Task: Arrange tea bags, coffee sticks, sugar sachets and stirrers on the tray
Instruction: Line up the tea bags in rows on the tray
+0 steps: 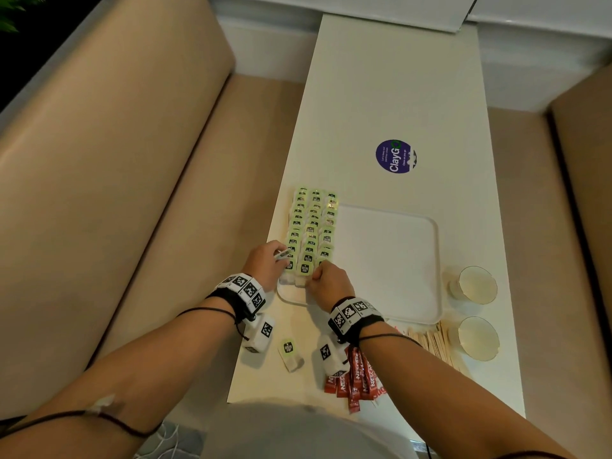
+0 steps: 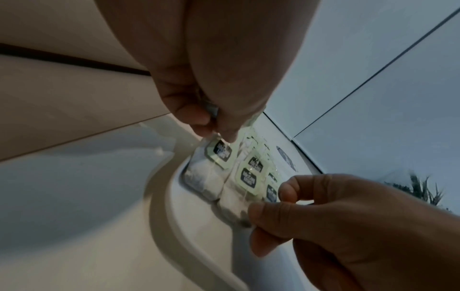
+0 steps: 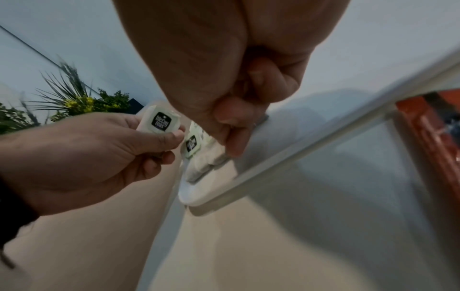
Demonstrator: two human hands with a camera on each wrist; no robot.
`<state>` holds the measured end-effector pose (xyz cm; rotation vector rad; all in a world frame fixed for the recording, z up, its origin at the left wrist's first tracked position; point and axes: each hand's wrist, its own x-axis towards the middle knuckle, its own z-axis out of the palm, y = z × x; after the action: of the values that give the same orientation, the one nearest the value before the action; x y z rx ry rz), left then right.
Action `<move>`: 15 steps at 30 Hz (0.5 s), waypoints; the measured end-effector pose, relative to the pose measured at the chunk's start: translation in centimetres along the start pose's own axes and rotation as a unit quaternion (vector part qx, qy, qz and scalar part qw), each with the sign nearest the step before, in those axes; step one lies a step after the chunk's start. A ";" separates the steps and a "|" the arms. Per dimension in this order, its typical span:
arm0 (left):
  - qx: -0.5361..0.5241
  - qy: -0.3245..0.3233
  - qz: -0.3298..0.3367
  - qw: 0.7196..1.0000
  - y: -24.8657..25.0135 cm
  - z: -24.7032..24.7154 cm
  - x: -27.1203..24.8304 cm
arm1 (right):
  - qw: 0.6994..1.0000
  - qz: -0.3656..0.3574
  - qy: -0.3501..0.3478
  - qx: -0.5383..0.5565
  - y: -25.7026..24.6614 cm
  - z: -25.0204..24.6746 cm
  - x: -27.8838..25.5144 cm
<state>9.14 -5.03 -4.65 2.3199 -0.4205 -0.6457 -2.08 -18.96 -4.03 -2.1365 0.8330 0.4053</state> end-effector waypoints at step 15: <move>-0.192 -0.144 0.002 0.971 0.4 0.4 -2.6 | 0.989 -0.127 0.002 0.072 -1.1 -2.6 -0.3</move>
<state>6.72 -4.32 -3.75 1.8658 -0.3903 -0.9752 -1.50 -20.38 -1.59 -2.0742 0.5635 0.2017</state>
